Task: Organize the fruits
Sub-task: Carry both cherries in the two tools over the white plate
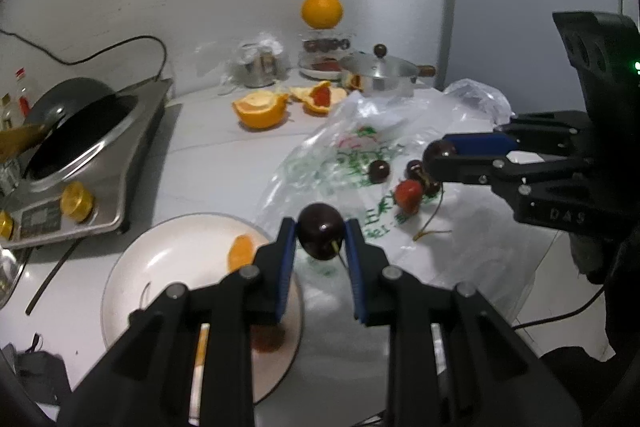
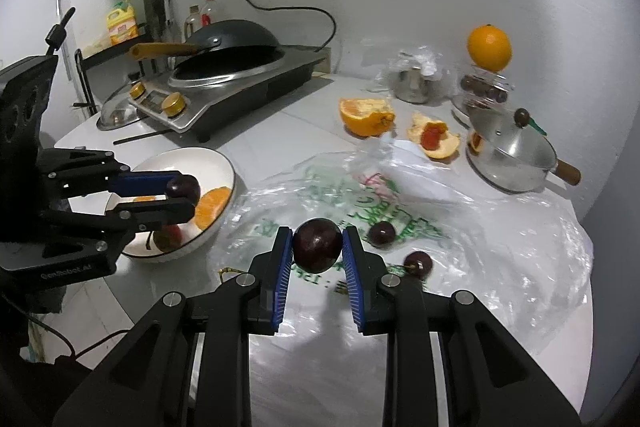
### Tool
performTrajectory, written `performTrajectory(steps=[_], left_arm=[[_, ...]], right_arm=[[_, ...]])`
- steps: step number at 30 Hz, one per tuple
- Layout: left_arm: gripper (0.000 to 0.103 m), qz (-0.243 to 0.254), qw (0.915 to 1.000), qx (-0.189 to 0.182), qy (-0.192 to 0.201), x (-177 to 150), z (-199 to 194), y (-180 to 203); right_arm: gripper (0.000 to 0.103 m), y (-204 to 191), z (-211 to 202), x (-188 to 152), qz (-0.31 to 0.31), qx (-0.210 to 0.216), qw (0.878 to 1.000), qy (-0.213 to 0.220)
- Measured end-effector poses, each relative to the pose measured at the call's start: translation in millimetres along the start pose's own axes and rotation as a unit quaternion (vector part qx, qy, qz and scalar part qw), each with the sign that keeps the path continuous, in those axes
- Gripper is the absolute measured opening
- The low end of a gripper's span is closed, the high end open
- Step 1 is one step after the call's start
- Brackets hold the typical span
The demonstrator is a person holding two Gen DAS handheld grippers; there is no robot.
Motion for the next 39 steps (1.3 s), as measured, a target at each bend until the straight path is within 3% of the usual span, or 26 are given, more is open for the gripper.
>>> performTrajectory(steps=[28, 39], left_arm=[[0.025, -0.072, 0.9961, 0.049, -0.015, -73, -20, -94], [0.025, -0.084, 0.9949, 0.053, -0.015, -80, -16, -117]], right_arm=[[0.027, -96, 50, 12, -0.068, 0.028, 0.997, -0.038], [0.027, -128, 76, 17, -0.077, 0.054, 0.994, -0.052]])
Point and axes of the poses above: each gripper's, at about its wrist camera, not at the fingertips, and z roughly the way its jaws point, y to its right, x to its top, the point moved 8 cm from there along z, roughly the way its jaws point, and after that the axes turned 10 degrees about z, right-handed, at the moved point
